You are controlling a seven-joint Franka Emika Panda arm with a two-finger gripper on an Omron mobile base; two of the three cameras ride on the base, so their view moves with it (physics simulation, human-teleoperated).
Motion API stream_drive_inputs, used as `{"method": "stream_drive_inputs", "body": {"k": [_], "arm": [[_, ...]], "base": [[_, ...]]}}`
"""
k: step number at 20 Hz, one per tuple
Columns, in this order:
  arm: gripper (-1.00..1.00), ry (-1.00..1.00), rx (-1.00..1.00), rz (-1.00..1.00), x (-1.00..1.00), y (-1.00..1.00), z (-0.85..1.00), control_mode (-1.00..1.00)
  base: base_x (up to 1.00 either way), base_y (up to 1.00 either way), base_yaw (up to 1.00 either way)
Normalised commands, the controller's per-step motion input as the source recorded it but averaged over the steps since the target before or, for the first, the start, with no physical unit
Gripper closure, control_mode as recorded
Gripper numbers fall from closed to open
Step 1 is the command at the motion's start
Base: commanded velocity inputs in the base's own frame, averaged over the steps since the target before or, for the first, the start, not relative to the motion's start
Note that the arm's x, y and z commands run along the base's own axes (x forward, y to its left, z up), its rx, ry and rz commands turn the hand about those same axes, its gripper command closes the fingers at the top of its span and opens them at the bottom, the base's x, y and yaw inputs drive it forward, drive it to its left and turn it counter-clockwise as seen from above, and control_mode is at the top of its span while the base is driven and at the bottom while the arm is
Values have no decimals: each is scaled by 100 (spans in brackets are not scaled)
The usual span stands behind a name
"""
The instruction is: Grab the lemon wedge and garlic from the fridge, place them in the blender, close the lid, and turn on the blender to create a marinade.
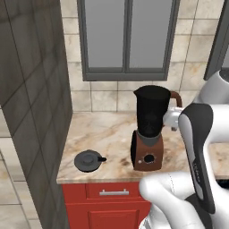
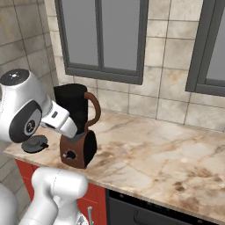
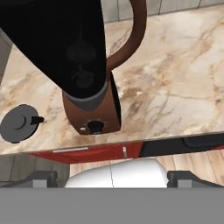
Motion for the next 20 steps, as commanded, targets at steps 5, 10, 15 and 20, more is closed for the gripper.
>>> {"method": "stream_drive_inputs", "body": {"k": [5,10,15,20], "arm": [[-100,0,0,0,0,0,0,-100],[-100,0,0,0,0,0,0,100],[-100,0,0,0,0,0,0,100],[-100,0,0,0,0,0,0,100]], "base": [[0,0,0],[-2,2,0],[-75,43,17],[-87,81,44]]}}
